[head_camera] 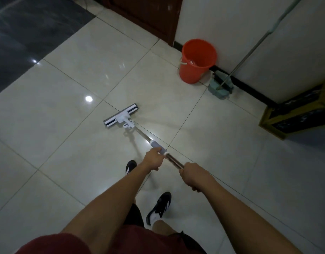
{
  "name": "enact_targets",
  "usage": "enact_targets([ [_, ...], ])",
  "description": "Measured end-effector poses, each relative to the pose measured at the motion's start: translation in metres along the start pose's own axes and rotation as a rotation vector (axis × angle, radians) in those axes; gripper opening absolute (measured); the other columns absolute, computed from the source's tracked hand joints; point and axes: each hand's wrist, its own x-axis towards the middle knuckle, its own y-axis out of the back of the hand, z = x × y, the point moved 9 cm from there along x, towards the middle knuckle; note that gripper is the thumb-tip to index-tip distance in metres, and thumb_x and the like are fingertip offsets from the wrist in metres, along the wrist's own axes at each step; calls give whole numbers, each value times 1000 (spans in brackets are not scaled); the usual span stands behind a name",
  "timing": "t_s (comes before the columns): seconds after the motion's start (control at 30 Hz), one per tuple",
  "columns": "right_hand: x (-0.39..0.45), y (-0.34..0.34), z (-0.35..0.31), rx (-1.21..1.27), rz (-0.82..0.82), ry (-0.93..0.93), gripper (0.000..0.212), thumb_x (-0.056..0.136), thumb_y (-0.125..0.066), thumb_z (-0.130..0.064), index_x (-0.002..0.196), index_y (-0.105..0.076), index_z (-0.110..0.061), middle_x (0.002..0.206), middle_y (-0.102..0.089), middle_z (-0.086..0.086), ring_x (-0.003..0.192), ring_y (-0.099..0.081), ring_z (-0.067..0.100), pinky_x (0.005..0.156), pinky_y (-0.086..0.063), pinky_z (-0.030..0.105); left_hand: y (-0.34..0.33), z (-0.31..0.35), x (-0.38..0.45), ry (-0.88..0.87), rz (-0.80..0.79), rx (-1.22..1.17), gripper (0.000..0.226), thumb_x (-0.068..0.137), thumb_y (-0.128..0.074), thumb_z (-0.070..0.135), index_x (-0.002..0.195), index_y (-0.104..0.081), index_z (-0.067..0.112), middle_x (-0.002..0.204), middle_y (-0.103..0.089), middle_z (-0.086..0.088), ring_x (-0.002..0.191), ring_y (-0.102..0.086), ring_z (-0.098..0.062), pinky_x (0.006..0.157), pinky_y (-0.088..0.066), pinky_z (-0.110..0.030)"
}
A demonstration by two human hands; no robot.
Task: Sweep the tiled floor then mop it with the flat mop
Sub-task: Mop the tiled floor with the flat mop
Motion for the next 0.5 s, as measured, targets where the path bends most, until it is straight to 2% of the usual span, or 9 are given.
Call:
enact_targets([
  [0.03, 1, 8, -3, -35, 8, -20, 27, 99, -45, -23, 119, -57, -10, 100, -63, 9, 84, -70, 28, 69, -55, 35, 7, 10, 4, -76, 27, 109, 42, 101, -51, 19, 143, -51, 15, 129, -63, -18, 107, -65, -32, 79, -55, -34],
  [0.1, 3, 29, -12, -85, 44, -46, 30, 97, -50, -22, 124, -58, -11, 114, -65, 10, 95, -67, 27, 73, -50, 33, 23, 29, 10, -189, 70, 248, 35, 101, -53, 21, 135, -58, 17, 128, -66, -15, 112, -63, -29, 89, -48, -30],
  [0.2, 0, 73, -29, -147, 175, -53, 27, 96, -52, -25, 119, -61, -15, 112, -66, 7, 89, -62, 25, 71, -42, 30, 42, 55, 21, -301, 60, 363, 42, 97, -58, 17, 139, -57, 19, 138, -59, -9, 121, -59, -27, 99, -45, -33],
  [0.27, -3, 103, -39, -187, 273, -53, 23, 97, -52, -27, 114, -62, -16, 107, -66, 5, 84, -60, 25, 70, -41, 30, 49, 74, 27, -396, 30, 465, 46, 94, -60, 15, 140, -56, 21, 141, -53, -7, 122, -57, -25, 101, -44, -34],
  [0.33, -4, 130, -49, -237, 341, -55, 22, 97, -52, -28, 112, -62, -17, 107, -66, 6, 88, -63, 26, 71, -41, 31, 58, 93, 34, -466, 22, 546, 49, 92, -61, 15, 140, -54, 23, 139, -52, -6, 122, -54, -24, 100, -46, -36],
  [0.5, 3, 180, -68, -349, 391, -23, 22, 97, -56, -29, 114, -62, -16, 109, -66, 6, 94, -66, 25, 69, -41, 32, 71, 136, 56, -537, -32, 695, 58, 92, -61, 16, 148, -45, 24, 145, -48, -3, 129, -45, -27, 100, -46, -42],
])
